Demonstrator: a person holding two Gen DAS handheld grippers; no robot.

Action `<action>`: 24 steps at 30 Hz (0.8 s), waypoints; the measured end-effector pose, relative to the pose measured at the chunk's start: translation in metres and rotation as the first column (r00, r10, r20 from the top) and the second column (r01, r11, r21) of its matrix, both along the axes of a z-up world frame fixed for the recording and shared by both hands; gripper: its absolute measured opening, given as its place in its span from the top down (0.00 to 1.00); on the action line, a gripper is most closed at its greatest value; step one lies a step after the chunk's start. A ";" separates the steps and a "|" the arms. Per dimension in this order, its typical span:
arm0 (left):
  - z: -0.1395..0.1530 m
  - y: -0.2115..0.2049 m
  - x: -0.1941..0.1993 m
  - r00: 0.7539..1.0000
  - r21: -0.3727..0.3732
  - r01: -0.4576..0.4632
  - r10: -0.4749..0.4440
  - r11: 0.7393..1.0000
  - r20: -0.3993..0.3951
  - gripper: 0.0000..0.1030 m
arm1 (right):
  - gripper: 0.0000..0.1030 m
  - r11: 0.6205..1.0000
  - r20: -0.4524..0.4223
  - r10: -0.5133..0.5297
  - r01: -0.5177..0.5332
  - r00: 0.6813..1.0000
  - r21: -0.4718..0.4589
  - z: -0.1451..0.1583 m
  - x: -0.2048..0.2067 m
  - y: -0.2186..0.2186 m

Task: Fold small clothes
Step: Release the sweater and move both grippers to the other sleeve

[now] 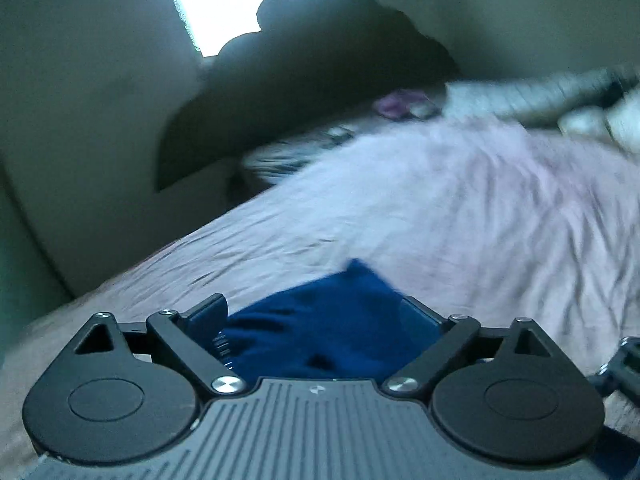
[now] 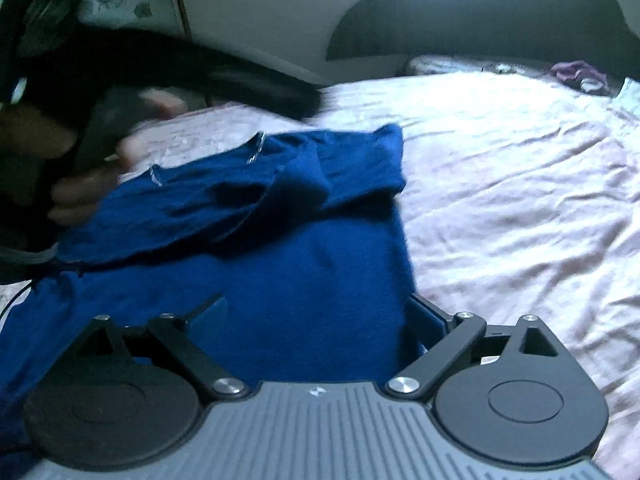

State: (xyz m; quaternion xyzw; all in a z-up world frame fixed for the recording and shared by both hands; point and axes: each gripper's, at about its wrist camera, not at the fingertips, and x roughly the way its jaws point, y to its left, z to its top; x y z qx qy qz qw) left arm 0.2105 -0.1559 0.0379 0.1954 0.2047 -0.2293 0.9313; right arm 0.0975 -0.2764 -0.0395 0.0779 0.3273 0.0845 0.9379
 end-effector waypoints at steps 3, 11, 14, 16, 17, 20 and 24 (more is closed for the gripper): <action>0.005 0.063 0.016 0.984 -0.068 -0.180 0.180 0.981 -0.017 0.04 | 0.07 1.000 0.060 -0.022 0.021 0.998 0.013 0.014 0.004 -0.005; -0.052 0.173 0.018 0.860 0.017 -0.481 0.476 0.876 -0.185 0.17 | 0.07 0.917 0.051 0.353 -0.357 0.934 0.178 0.023 0.085 0.057; -0.068 0.183 0.013 0.845 0.010 -0.492 0.480 0.871 -0.236 0.17 | 0.07 0.916 -0.013 0.370 -0.362 0.929 0.174 0.010 0.119 0.073; -0.074 0.185 0.014 0.852 0.021 -0.474 0.464 0.880 -0.243 0.17 | 0.07 0.979 -0.043 0.181 -0.176 0.983 0.102 0.008 0.134 0.059; -0.077 0.188 0.013 0.857 0.022 -0.468 0.459 0.884 -0.234 0.17 | 0.07 0.991 -0.018 0.091 -0.089 0.996 0.102 0.010 0.134 0.044; -0.082 0.186 0.012 0.862 0.031 -0.464 0.460 0.885 -0.211 0.16 | 0.06 0.981 0.083 -0.193 0.192 0.978 0.029 0.022 0.117 0.013; -0.085 0.188 0.011 0.859 0.013 -0.471 0.463 0.882 -0.219 0.13 | 0.05 0.965 0.182 -0.257 0.241 0.949 0.106 0.037 0.093 -0.005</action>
